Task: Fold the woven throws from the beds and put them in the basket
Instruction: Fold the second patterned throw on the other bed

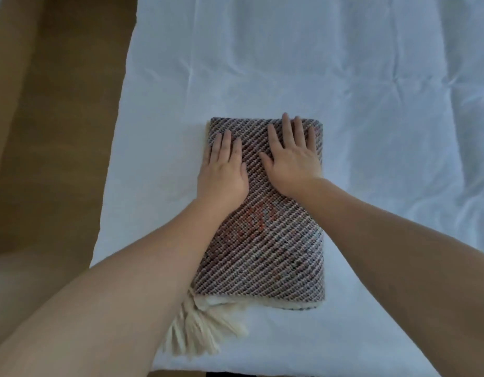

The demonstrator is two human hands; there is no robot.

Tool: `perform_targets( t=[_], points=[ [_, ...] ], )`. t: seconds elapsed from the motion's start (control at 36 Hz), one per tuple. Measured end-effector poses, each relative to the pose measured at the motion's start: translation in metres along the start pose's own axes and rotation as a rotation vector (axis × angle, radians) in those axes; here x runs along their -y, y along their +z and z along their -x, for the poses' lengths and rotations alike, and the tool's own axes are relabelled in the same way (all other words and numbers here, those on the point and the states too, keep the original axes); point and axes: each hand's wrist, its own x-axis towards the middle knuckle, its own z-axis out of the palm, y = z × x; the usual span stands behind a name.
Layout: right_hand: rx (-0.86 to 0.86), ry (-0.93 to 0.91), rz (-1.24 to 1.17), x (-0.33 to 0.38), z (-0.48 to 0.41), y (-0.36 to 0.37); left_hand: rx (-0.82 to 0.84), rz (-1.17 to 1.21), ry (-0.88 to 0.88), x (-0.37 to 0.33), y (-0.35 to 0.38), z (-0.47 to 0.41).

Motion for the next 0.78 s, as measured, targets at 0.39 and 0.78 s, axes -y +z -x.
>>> perform_targets(
  t=[0.39, 0.78],
  points=[
    [-0.017, 0.244, -0.167, -0.028, -0.003, 0.054, 0.082, -0.025, 0.041, 0.036, 0.038, -0.047],
    [0.110, 0.318, -0.271, 0.013, 0.099, 0.048, 0.128, -0.092, -0.121, -0.004, 0.018, 0.049]
  ],
)
